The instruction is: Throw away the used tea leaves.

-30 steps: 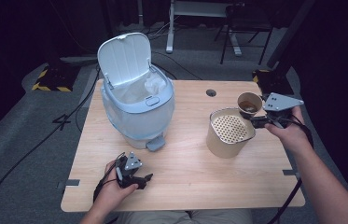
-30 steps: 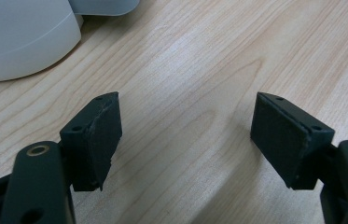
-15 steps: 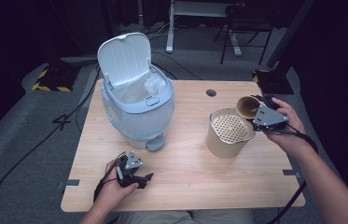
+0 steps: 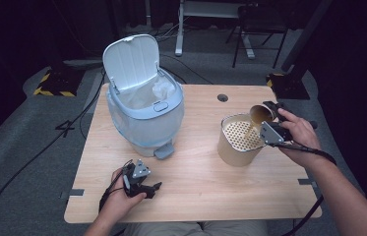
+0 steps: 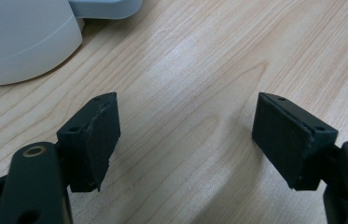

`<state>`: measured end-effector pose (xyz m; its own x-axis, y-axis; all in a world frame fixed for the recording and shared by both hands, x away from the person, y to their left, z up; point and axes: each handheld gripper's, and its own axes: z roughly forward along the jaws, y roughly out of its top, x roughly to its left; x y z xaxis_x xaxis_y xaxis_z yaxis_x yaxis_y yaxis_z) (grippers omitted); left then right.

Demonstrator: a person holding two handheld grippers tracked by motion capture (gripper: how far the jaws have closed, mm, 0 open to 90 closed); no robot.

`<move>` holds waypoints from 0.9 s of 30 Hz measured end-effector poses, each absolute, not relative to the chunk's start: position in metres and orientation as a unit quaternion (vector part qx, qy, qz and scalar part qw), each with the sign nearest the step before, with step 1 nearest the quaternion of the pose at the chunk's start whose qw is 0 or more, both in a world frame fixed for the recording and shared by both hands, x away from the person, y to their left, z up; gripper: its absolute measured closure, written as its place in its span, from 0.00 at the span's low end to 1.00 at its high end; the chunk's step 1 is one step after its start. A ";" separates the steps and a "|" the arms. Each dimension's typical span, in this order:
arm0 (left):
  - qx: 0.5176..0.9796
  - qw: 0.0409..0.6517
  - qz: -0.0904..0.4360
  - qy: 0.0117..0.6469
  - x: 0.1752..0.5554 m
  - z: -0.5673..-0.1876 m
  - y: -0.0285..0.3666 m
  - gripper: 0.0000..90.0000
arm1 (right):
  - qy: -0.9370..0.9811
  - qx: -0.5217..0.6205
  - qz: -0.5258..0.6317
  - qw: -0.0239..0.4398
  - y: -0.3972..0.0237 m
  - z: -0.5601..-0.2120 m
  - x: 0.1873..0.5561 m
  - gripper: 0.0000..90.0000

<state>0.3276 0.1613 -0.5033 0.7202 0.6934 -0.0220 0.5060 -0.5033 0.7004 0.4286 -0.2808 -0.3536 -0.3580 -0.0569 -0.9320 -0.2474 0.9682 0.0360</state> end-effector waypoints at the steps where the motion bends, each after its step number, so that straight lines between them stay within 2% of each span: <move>1: 0.857 0.355 0.132 0.350 0.328 -0.503 0.161 0.27 | 0.815 -0.097 0.072 0.567 -0.280 -0.355 0.428 0.34; 8: 0.857 0.355 0.131 0.351 0.327 -0.503 0.161 0.27 | 0.790 -0.130 0.024 0.599 -0.275 -0.360 0.425 0.34; 13: 0.857 0.355 0.131 0.351 0.327 -0.503 0.161 0.27 | 0.730 -0.194 -0.067 0.652 -0.269 -0.367 0.419 0.34; 27: 0.856 0.356 0.131 0.351 0.328 -0.503 0.161 0.27 | 0.582 -0.326 -0.241 0.705 -0.257 -0.385 0.409 0.34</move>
<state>0.3276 0.1610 -0.5034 0.7189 0.6946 -0.0261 0.5087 -0.5001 0.7008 0.4093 -0.2567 -0.3849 0.2057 -0.7192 -0.6636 -0.0402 0.6713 -0.7401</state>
